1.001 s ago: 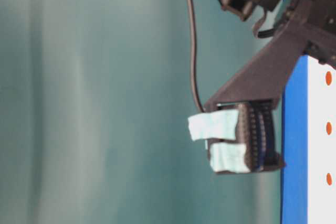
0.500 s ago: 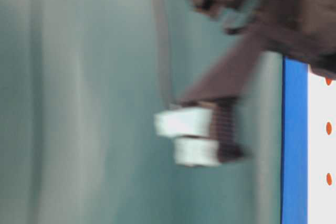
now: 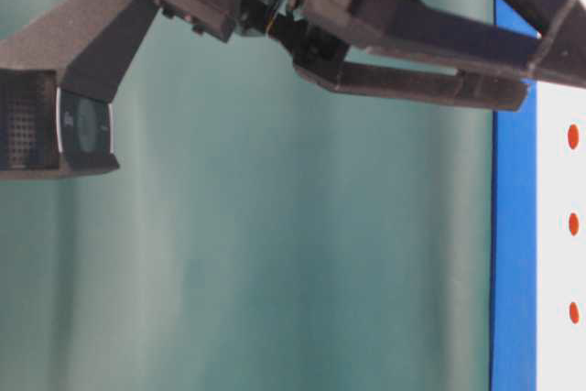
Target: Touch the tip of the soldering iron to the mark.
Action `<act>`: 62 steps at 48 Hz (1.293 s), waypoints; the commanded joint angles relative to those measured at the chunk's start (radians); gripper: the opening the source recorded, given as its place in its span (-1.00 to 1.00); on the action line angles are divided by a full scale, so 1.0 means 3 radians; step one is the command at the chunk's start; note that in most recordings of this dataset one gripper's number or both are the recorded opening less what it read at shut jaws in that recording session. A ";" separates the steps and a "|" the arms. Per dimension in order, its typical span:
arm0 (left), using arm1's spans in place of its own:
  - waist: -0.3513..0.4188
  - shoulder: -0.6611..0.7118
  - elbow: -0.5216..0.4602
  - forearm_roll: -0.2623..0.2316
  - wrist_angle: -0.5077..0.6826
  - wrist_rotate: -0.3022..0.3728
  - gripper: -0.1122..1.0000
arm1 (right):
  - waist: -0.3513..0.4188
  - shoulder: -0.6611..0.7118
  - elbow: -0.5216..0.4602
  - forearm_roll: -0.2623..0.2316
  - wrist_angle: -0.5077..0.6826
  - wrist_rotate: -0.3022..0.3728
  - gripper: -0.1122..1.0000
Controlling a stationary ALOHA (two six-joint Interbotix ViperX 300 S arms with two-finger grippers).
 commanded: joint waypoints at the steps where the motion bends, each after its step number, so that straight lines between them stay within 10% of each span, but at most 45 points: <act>1: -0.0005 0.0015 -0.0031 0.0005 -0.0015 -0.0005 -0.79 | -0.0020 -0.0097 -0.0056 -0.0097 -0.0005 0.0005 0.79; 15: -0.0010 0.0015 -0.0031 0.0000 -0.0015 -0.0005 -0.79 | -0.0501 -0.0102 -0.0066 -0.0435 -0.0026 -0.0107 0.79; 35: -0.0010 0.0015 -0.0031 0.0005 -0.0015 -0.0005 -0.79 | -0.1064 -0.0107 -0.0082 -0.0435 -0.0389 -0.0552 0.79; 62: -0.0010 0.0005 -0.0036 0.0000 0.0056 -0.0092 -0.79 | -0.1084 -0.1309 0.0711 -0.0440 -0.0409 -0.0568 0.74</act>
